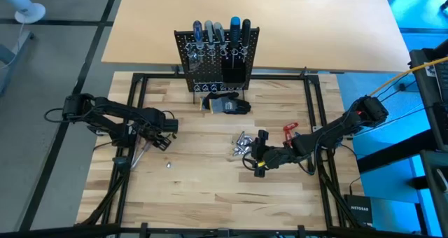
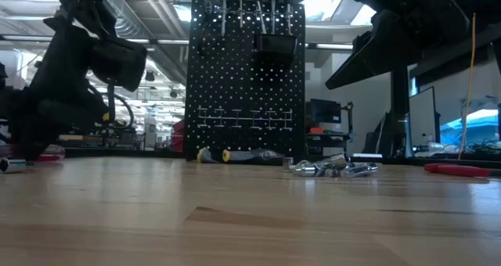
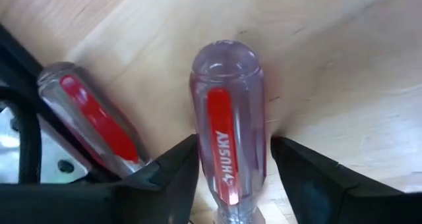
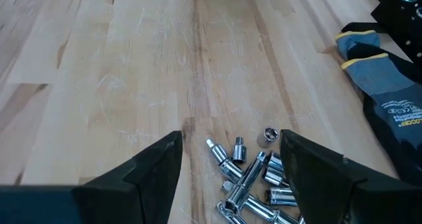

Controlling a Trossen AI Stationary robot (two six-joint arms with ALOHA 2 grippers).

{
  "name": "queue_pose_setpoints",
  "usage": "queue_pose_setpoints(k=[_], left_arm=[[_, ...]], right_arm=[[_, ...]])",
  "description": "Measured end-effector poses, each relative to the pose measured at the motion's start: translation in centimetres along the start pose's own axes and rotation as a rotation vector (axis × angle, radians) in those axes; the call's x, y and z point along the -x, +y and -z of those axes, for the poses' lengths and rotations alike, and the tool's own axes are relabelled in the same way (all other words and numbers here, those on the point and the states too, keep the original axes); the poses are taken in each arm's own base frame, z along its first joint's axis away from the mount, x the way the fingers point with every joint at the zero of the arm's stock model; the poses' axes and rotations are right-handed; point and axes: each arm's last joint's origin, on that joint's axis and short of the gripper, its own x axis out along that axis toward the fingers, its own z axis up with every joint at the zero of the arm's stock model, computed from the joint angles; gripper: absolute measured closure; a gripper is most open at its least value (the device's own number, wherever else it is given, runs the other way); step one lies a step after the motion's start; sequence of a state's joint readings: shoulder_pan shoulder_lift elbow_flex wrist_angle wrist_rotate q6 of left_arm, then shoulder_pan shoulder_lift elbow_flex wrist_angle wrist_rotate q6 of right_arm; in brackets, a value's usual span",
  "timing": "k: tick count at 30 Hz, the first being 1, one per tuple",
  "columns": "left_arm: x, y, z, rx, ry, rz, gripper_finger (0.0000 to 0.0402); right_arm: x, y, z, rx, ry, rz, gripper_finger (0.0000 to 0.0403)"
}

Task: Hang tools onto peg board
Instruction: Hang the red screwdriver on the pegboard

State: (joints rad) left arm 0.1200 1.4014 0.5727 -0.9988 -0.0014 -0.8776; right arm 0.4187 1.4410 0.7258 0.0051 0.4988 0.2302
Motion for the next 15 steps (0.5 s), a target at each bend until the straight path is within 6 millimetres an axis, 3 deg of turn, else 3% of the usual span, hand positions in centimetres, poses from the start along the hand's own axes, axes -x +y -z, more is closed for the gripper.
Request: queue_pose_setpoints(k=[6,11,15], left_arm=[[0.0,-0.1,0.0,-0.028,0.001,0.009,0.0281],[0.2,0.0,0.1,-0.050,0.012,-0.019,0.0282],[1.7,-0.7,0.1,-0.105,-0.048,0.002,0.0282]], right_arm=[[0.0,0.0,0.0,-0.004,0.000,0.000,0.0150],[0.0,0.0,0.1,-0.028,0.008,0.002,0.0150],[0.0,0.0,0.1,-0.028,0.007,0.002,0.0150]])
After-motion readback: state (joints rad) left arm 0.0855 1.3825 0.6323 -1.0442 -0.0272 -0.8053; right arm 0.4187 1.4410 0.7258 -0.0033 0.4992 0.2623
